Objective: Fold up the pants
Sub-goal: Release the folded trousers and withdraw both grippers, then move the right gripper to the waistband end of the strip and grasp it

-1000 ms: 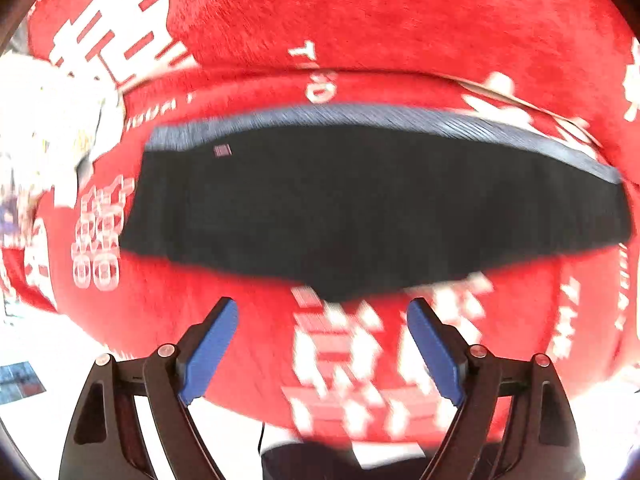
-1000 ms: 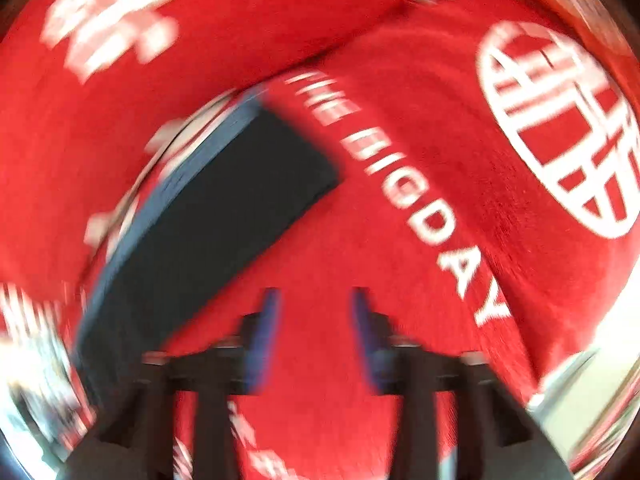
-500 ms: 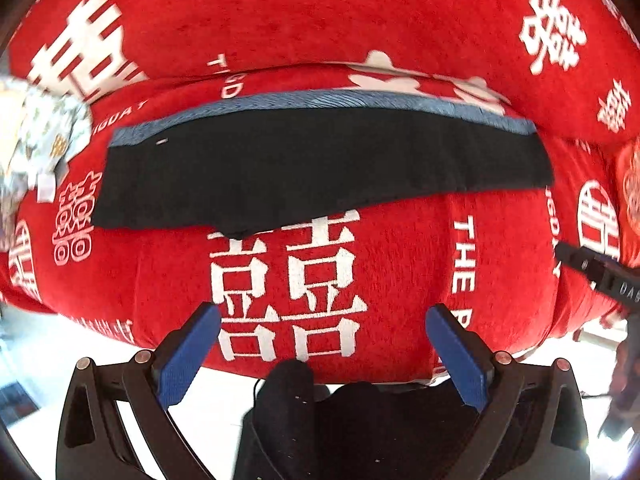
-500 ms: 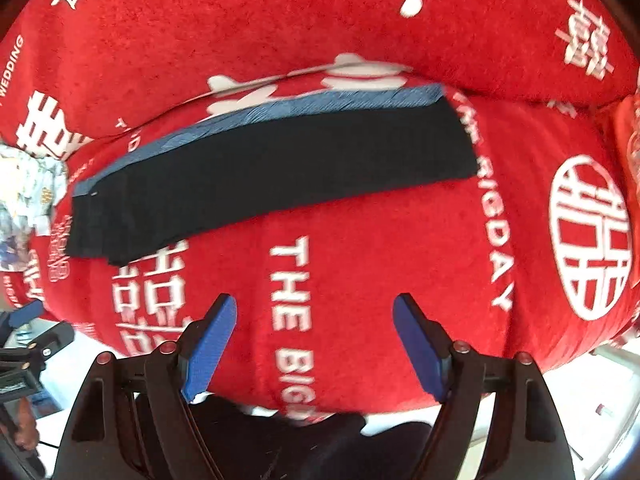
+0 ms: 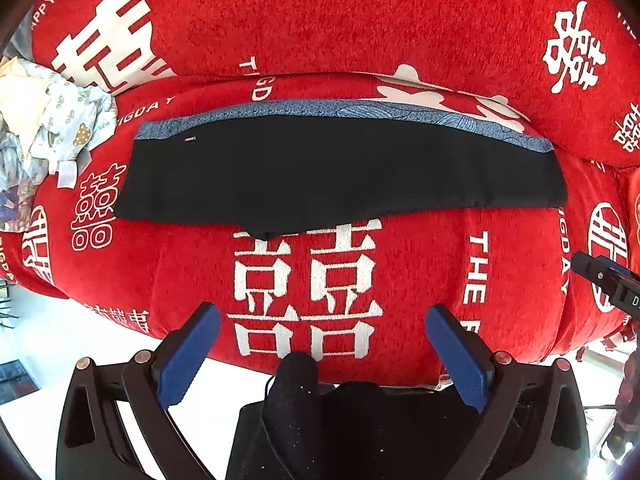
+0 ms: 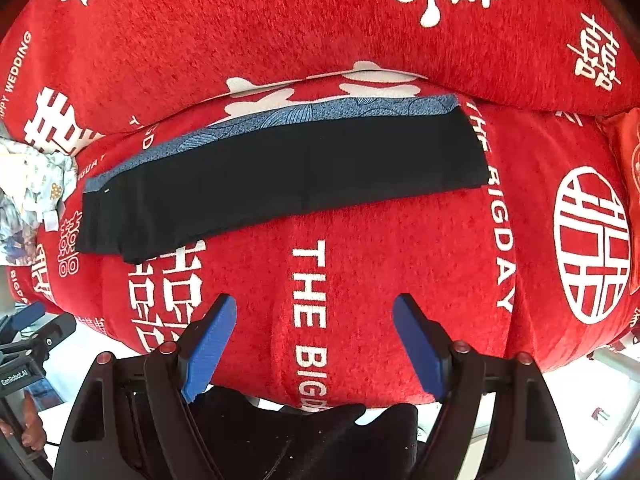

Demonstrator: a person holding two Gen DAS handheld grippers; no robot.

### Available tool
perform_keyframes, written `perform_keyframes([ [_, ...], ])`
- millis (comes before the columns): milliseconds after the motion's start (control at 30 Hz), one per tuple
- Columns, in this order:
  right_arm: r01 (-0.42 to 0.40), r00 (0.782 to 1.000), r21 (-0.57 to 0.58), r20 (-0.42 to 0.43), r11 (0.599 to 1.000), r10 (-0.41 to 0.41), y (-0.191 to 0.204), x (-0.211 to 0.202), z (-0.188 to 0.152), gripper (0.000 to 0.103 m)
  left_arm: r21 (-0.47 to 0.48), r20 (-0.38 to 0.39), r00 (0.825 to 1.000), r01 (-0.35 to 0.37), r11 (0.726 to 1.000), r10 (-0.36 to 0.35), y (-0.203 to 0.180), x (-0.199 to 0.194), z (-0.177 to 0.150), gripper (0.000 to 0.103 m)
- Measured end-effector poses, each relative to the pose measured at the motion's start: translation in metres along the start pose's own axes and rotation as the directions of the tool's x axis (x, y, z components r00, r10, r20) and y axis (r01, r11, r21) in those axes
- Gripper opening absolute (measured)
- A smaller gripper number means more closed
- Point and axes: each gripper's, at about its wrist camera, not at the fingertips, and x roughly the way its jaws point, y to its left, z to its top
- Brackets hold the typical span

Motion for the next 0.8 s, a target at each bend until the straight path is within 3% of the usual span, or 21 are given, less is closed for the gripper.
perform_keyframes([
  [800,-0.001,1.000,0.031,-0.003,1.000,0.001,-0.024,0.002,-0.005,0.083,0.045,-0.045,0.999,-0.015,0.999,0.017,-0.033,0.015,0.003,0.103],
])
